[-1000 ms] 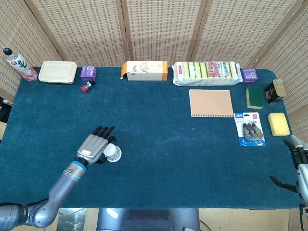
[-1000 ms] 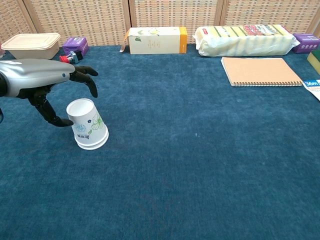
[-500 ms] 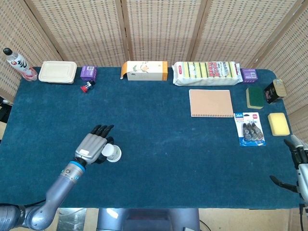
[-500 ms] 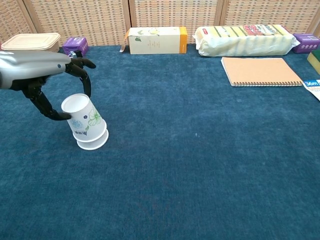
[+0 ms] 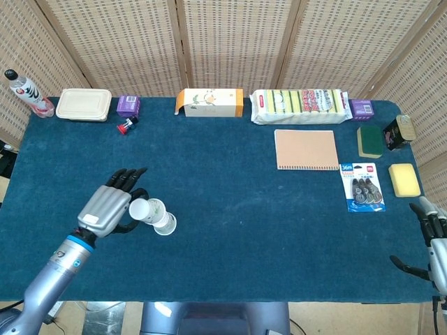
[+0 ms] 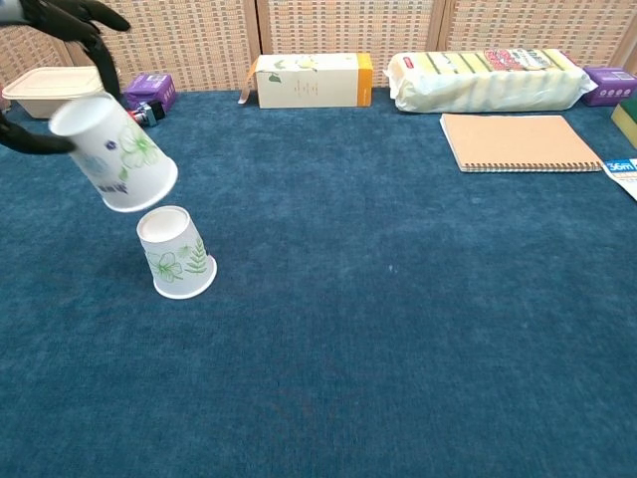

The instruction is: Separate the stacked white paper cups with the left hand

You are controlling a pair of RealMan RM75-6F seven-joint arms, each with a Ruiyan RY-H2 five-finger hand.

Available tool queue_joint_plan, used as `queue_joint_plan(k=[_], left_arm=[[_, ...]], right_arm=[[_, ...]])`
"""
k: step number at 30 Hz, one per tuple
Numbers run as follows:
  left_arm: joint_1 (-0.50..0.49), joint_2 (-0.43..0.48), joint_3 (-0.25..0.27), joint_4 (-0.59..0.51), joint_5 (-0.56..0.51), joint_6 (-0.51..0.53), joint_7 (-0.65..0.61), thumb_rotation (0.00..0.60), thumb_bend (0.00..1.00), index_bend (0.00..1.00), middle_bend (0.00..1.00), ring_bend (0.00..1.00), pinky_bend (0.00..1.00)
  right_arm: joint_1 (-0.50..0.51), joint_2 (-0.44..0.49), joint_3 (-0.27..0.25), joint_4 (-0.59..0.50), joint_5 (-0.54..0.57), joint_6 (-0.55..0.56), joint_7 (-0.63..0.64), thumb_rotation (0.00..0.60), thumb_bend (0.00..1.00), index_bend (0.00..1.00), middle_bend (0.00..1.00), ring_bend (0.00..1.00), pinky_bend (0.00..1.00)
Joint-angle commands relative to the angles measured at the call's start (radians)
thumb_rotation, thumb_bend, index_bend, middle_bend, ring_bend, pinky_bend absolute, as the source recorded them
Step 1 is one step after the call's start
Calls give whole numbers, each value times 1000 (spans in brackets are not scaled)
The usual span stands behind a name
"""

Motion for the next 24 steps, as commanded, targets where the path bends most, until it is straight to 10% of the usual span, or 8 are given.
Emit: queue_joint_plan(k=[1, 24], left_arm=[[27, 29, 12, 23, 23, -1, -51, 600, 262, 382, 0, 0, 29], [-8, -249, 36, 396, -84, -165, -132, 600, 261, 382, 0, 0, 29]], right_arm=[[0, -1, 0, 0, 0, -1, -3, 600, 92, 45, 0, 0, 0], [2, -1, 1, 0, 8, -9, -2, 600, 92, 45, 0, 0, 0]])
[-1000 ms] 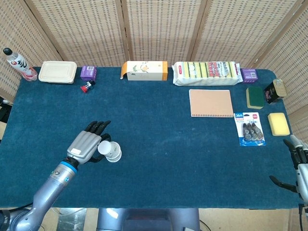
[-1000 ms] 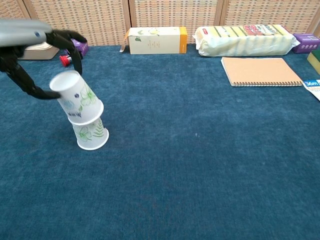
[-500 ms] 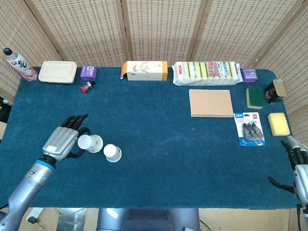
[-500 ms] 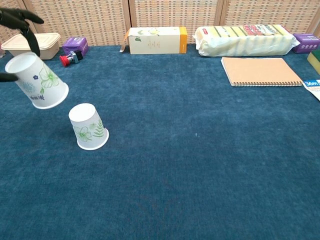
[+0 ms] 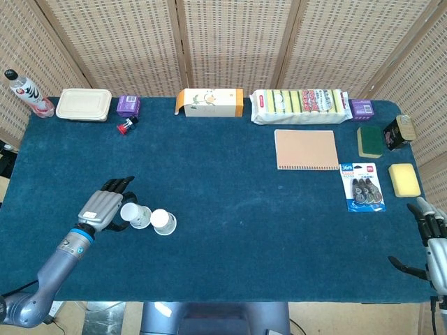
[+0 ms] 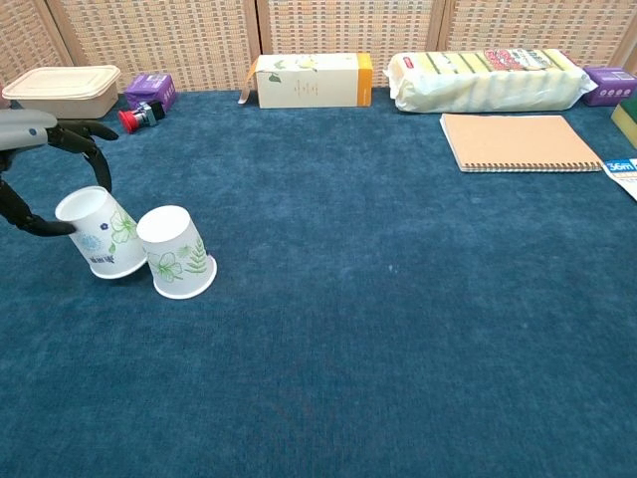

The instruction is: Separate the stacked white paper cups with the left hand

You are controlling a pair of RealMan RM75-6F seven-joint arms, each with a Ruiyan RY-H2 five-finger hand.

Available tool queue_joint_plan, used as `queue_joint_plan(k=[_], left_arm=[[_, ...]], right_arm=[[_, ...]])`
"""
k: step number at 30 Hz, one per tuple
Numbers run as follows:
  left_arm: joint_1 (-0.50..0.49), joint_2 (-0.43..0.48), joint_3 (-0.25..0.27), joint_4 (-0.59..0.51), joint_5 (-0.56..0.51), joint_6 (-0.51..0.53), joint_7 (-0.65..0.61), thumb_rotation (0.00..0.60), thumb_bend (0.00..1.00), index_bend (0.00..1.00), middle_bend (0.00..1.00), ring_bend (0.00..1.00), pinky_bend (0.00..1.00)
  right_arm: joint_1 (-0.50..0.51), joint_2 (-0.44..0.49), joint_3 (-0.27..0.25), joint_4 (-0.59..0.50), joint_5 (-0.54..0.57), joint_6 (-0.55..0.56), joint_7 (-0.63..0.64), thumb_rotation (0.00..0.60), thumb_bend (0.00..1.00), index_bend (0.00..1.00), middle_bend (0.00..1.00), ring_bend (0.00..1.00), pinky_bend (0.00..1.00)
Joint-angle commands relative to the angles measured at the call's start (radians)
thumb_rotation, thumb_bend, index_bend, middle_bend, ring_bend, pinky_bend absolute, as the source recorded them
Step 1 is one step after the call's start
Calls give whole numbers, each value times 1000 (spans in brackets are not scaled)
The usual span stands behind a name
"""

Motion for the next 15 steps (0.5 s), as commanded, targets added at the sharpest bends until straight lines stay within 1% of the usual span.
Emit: queue_joint_plan(k=[1, 5, 7, 8, 11, 13, 15], left_arm=[[-11, -34, -4, 11, -28, -2, 24, 600, 261, 382, 0, 0, 29], [-19, -50, -5, 9, -61, 3, 54, 600, 261, 382, 0, 0, 29], [-19, -50, -6, 3, -66, 7, 58, 600, 260, 357, 0, 0, 29], [-18, -48, -5, 0, -65, 10, 59, 600, 259, 307, 0, 0, 29], [-14, -38, -1, -14, -61, 12, 55, 600, 248, 94, 0, 0, 29], [-11, -31, 2, -21, -56, 15, 53, 600, 235, 15, 0, 0, 29], [-9, -27, 3, -24, -52, 15, 51, 600, 215, 0, 0, 0, 29]], right_arm=[[-1, 3, 1, 1, 1, 2, 7, 600, 92, 45, 0, 0, 0], [-2, 5, 2, 2, 2, 3, 16, 600, 92, 45, 0, 0, 0], [-2, 6, 2, 3, 3, 3, 18, 600, 92, 45, 0, 0, 0], [-1, 6, 2, 3, 3, 2, 19, 600, 92, 45, 0, 0, 0], [-1, 7, 2, 3, 2, 2, 21, 600, 91, 45, 0, 0, 0], [-1, 7, 2, 3, 2, 2, 20, 600, 92, 45, 0, 0, 0], [-1, 7, 1, 2, 1, 2, 19, 600, 92, 45, 0, 0, 0]])
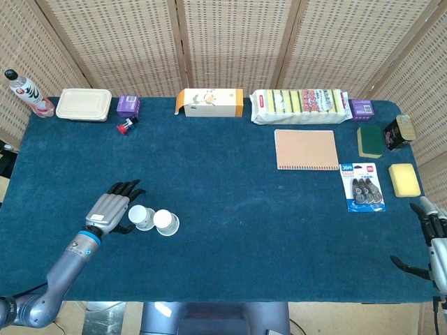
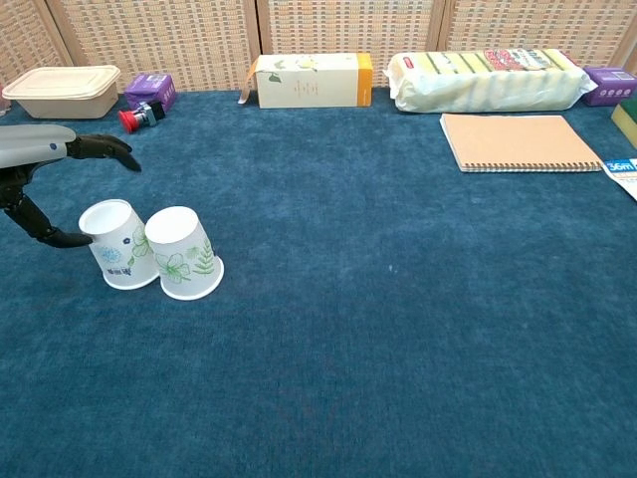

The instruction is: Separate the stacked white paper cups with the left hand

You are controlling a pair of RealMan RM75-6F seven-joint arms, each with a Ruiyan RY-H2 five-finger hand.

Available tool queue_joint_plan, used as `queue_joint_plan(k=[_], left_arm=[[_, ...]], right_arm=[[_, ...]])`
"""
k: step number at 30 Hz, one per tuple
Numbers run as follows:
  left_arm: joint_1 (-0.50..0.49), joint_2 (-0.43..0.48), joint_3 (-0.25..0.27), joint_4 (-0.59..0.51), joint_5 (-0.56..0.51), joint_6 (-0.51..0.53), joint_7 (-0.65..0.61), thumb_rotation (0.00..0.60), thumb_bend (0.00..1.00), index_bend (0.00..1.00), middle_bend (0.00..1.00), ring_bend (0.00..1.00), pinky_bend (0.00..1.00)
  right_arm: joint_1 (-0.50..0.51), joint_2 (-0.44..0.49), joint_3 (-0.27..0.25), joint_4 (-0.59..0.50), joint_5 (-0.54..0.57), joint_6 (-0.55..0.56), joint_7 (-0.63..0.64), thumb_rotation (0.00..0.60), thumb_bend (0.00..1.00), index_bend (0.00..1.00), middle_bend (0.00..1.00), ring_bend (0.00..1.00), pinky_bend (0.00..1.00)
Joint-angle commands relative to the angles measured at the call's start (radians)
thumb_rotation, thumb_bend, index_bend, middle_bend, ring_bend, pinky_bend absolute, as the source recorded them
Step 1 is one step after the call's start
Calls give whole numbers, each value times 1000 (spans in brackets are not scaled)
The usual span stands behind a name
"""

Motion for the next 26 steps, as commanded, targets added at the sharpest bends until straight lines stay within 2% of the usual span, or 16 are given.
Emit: queue_joint_plan(k=[1, 5, 9, 14, 19, 26], left_arm=[[4, 8, 4, -8, 7, 0, -6, 600, 208, 0, 0, 0, 29], [34, 50, 10, -42, 82, 33, -58, 600, 193, 0, 0, 0, 29], [102, 97, 27, -53, 209, 134, -130, 600, 191, 0, 0, 0, 29], [220, 110, 62, 1, 335, 311, -195, 600, 173, 0, 0, 0, 29], [343, 93, 88, 65, 385, 474, -238, 600, 172, 0, 0, 0, 29], [407, 89, 93, 127, 408, 508, -319, 600, 172, 0, 0, 0, 29]], right_arm=[[0, 0, 0, -1, -1, 0, -1, 600, 92, 45, 0, 0, 0], [0, 0, 0, -3, 0, 0, -3, 600, 92, 45, 0, 0, 0], [1, -1, 1, -2, 4, -3, -4, 600, 92, 45, 0, 0, 0], [2, -3, 4, 1, 10, -5, -9, 600, 92, 45, 0, 0, 0], [-2, -7, 4, 0, 9, 2, -22, 600, 91, 45, 0, 0, 0], [-4, -16, 2, -3, 5, 7, -50, 600, 91, 45, 0, 0, 0]])
